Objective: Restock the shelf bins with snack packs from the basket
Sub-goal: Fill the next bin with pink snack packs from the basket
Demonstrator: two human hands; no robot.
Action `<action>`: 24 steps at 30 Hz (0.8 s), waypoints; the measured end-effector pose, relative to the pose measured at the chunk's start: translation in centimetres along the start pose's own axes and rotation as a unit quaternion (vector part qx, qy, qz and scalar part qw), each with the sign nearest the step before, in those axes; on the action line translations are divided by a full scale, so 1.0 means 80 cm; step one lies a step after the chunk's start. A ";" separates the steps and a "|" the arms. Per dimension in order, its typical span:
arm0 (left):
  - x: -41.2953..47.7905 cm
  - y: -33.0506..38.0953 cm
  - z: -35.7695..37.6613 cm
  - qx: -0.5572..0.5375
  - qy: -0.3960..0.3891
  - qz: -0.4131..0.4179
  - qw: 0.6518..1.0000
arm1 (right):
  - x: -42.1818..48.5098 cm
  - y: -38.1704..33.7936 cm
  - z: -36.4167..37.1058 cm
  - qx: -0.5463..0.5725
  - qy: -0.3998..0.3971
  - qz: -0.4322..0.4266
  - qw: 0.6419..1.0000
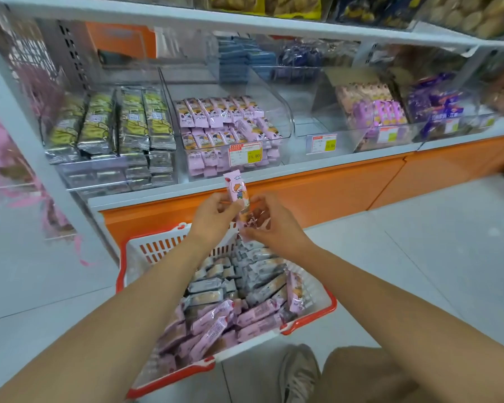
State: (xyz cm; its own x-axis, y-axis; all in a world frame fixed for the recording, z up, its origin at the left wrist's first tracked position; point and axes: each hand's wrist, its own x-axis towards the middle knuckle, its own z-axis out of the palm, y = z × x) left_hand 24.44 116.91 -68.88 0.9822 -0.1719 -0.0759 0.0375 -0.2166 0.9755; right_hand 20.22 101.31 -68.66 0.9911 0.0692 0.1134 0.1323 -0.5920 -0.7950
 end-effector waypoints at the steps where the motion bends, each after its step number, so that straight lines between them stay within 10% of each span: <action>1: -0.002 0.004 0.001 -0.007 0.007 0.000 1.000 | 0.001 -0.003 0.000 -0.002 0.014 -0.002 1.000; 9: 0.007 0.038 -0.018 0.094 0.065 0.070 0.991 | 0.030 -0.048 -0.021 0.002 0.059 -0.034 0.998; 14: 0.032 0.036 -0.066 0.347 0.176 0.268 0.882 | 0.092 -0.074 -0.056 -0.054 0.082 -0.027 0.995; 24: 0.061 -0.005 -0.081 0.596 0.128 0.242 0.755 | 0.214 -0.065 -0.057 -0.223 0.141 0.003 0.965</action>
State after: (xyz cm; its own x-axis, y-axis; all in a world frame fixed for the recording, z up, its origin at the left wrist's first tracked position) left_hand 30.45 122.38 -68.34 0.8372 -0.3495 0.4207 -0.3797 -0.9250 -0.0128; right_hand 36.44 101.91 -59.88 0.9409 -0.1186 0.3172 0.0467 -0.8822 -0.4686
